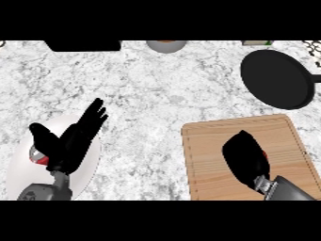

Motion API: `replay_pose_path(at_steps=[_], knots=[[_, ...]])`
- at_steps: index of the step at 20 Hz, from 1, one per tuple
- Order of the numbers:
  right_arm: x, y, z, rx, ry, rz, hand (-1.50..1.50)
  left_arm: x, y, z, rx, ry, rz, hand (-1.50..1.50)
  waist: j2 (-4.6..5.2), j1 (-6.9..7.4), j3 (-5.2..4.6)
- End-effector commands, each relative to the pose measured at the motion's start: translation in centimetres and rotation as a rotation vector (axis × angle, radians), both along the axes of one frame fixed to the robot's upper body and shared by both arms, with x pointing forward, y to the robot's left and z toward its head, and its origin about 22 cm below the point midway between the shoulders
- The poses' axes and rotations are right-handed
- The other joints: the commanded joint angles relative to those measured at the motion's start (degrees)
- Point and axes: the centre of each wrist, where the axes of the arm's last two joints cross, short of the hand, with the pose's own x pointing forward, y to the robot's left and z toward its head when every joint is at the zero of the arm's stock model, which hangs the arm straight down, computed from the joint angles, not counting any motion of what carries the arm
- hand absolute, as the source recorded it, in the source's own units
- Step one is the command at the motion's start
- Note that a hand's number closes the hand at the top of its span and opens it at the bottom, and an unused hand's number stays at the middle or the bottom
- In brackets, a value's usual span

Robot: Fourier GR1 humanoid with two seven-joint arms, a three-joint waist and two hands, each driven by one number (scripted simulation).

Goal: Pick the bell pepper from the cutting board and place it in the pan

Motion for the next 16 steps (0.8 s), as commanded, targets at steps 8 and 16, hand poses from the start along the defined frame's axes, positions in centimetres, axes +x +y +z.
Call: replay_pose_path(at_steps=[8, 16], knots=[[-2.9, -5.2, 6.4, 0.883, -0.125, 0.292, 1.50, -1.0, 1.0, -0.4, -0.021, 0.009, 0.075, 0.00, -0.59, -4.03, 0.44], [-4.5, -11.3, 7.5, 1.382, -0.060, 0.164, 1.50, -1.5, 0.5, -0.5, -0.018, -0.006, 0.050, 0.00, 0.01, -3.13, 0.29]])
